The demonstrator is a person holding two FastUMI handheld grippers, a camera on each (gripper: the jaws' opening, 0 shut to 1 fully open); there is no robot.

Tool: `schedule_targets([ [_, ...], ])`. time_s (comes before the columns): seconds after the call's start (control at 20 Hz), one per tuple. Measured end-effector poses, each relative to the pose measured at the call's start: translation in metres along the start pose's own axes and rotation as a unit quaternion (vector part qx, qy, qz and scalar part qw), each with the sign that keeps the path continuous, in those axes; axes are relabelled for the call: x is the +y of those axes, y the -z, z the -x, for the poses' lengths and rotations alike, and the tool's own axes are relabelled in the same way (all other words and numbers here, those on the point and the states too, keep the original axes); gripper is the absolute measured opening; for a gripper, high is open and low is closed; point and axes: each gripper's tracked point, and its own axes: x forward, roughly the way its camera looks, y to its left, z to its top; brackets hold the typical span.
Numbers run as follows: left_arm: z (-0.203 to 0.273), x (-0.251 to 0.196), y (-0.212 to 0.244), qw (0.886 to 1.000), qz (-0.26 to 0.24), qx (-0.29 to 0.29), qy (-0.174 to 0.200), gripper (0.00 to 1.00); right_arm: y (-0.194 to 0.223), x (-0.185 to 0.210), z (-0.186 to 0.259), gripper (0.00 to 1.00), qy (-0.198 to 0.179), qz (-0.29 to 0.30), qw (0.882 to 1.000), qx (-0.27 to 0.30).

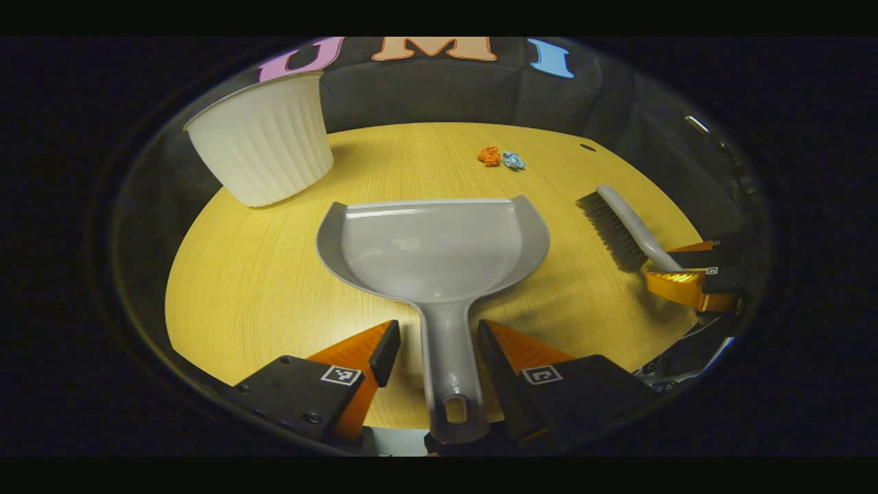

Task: Pick up the small broom and dustpan from the desktop, sweep the trash into the dustpan with the broom, and then empty the trash into the garbage bin.

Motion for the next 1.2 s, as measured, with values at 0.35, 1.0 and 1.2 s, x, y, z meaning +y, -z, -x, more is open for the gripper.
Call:
schedule_targets([
  [0.35, -0.009, 0.012, -0.011, 1.000, -0.015, 0.004, 0.019, 0.30, -0.014, -0.014, 0.002, 0.17, 0.005, 0.006, 1.000, -0.007],
  [1.0, -0.045, 0.018, -0.103, 0.987, -0.141, -0.038, 0.063, 0.22, -0.160, -0.096, -0.052, 0.12, 0.063, -0.019, 0.996, -0.060],
  [1.2, -0.052, 0.020, -0.102, 0.984, -0.160, -0.020, 0.076, 0.22, -0.190, -0.093, -0.078, 0.12, 0.063, 0.014, 0.997, -0.038],
])
